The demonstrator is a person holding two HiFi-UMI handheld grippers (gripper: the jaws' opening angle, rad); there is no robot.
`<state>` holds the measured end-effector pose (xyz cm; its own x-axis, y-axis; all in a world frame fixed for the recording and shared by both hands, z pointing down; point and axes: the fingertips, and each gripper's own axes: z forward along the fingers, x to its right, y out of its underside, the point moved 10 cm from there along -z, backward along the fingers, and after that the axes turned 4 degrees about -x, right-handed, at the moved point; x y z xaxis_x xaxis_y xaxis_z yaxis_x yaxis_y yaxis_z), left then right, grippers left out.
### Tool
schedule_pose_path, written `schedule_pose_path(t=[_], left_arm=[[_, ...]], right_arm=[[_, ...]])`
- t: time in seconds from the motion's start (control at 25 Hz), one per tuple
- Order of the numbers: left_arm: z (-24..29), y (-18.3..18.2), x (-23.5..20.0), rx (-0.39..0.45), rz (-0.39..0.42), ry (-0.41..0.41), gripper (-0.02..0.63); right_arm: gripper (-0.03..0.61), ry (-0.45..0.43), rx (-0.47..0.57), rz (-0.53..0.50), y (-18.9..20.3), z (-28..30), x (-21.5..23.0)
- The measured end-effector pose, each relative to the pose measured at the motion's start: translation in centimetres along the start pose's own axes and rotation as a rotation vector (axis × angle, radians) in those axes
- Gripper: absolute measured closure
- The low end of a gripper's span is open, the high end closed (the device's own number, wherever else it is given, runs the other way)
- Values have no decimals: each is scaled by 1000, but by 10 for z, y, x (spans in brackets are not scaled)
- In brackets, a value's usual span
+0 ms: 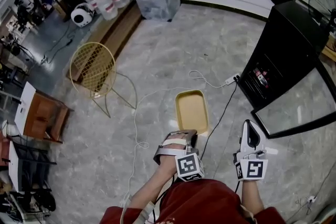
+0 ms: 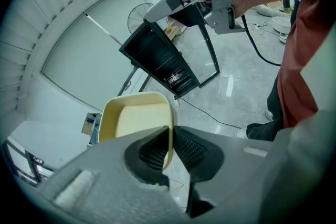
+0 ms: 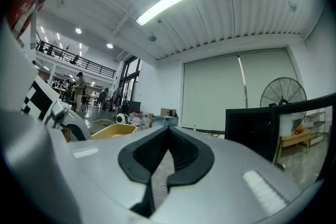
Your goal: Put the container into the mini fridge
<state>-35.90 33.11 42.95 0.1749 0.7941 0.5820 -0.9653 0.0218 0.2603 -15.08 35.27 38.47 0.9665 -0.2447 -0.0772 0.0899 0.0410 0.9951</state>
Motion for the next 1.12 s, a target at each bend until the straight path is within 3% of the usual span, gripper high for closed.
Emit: schedule_pose_path(t=[0.48,0.84,1.12], left_arm=[[42,19,-47,25,52,16,577],[92,-23,-85,51,85,44,577],[140,-78,-138,69,137,61,577]], right_arm=[[577,40,-21,-19,-1,51,-4],[577,93,-27,40,25,101,48],[578,120,-28,62,25,154,108]])
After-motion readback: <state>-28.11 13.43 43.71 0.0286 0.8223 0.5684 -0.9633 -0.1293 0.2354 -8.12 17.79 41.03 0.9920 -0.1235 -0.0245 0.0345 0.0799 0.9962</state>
